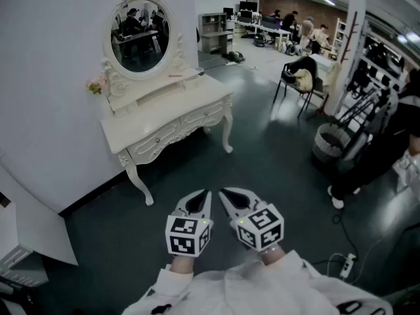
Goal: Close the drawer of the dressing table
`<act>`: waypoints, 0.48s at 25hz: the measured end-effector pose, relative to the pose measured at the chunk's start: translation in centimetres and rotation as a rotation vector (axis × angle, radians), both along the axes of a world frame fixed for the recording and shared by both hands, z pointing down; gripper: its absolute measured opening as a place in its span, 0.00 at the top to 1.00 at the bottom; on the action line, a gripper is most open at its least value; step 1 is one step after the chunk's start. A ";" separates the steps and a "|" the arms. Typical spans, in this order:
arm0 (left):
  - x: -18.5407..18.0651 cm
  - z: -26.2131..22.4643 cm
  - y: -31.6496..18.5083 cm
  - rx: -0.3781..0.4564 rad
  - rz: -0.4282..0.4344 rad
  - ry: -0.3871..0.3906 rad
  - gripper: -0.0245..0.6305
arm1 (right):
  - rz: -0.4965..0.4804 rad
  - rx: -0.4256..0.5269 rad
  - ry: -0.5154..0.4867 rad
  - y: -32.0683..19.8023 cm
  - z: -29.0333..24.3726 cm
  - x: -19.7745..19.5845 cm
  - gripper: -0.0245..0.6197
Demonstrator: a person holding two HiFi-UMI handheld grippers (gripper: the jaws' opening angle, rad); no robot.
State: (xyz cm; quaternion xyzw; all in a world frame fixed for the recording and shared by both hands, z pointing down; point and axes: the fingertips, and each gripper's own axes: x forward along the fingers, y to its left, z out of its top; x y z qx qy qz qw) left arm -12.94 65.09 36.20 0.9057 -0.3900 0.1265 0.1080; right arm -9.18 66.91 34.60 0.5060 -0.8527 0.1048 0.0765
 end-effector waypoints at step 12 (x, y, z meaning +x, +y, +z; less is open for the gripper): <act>-0.2 1.6 0.0 -0.037 -0.003 -0.028 0.95 | 0.017 -0.080 0.016 0.2 2.8 1.0 0.95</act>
